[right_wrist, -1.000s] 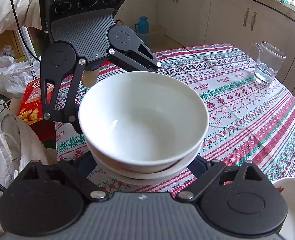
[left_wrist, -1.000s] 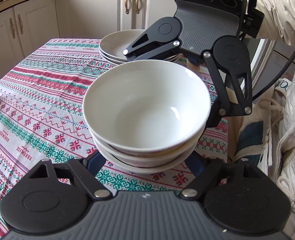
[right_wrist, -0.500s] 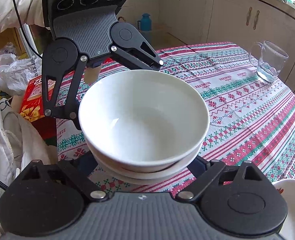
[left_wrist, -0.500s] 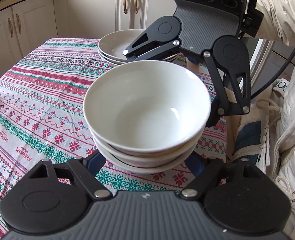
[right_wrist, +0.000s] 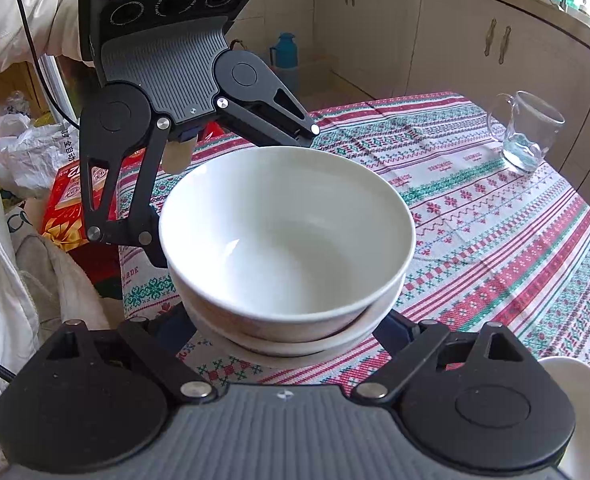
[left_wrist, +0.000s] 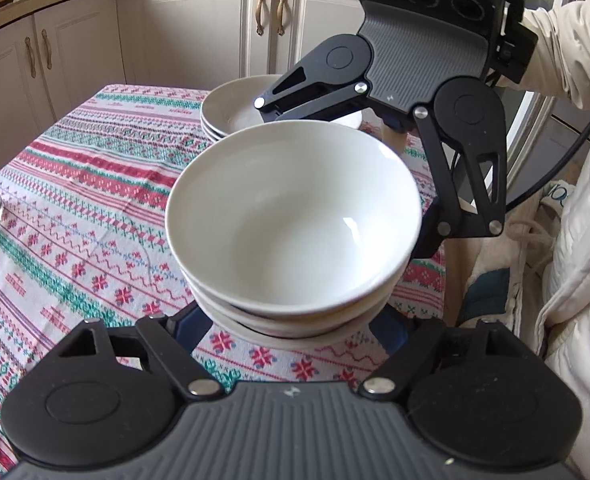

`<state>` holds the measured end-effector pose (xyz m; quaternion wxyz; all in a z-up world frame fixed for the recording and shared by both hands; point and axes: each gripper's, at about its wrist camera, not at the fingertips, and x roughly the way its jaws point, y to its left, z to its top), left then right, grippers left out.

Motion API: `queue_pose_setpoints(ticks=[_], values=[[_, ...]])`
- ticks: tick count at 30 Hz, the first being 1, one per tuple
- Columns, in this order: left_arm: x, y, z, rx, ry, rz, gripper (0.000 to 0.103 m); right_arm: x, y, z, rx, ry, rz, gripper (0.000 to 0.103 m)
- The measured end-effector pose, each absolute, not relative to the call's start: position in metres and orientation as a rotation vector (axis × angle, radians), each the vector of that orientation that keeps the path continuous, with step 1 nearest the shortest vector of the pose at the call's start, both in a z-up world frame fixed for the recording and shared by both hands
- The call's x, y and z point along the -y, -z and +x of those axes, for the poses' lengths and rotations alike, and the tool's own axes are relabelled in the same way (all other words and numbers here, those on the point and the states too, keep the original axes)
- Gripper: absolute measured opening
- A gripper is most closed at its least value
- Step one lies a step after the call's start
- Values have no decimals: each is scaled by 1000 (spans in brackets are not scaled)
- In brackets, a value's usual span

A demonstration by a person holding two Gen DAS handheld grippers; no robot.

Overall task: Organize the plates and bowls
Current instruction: 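Lower the bowl stack with both grippers onto the plate stack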

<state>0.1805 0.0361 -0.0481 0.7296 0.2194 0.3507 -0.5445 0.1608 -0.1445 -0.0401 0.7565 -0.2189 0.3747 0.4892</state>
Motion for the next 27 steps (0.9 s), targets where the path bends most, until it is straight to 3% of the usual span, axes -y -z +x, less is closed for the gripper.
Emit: queue_pose_setpoints(ticks=[14, 27], values=[[44, 13, 209, -693, 1237, 539, 83, 217, 2, 167, -770, -966, -480, 95], [126, 26, 242, -638, 1335, 591, 83, 299, 5, 183, -802, -805, -462, 95]])
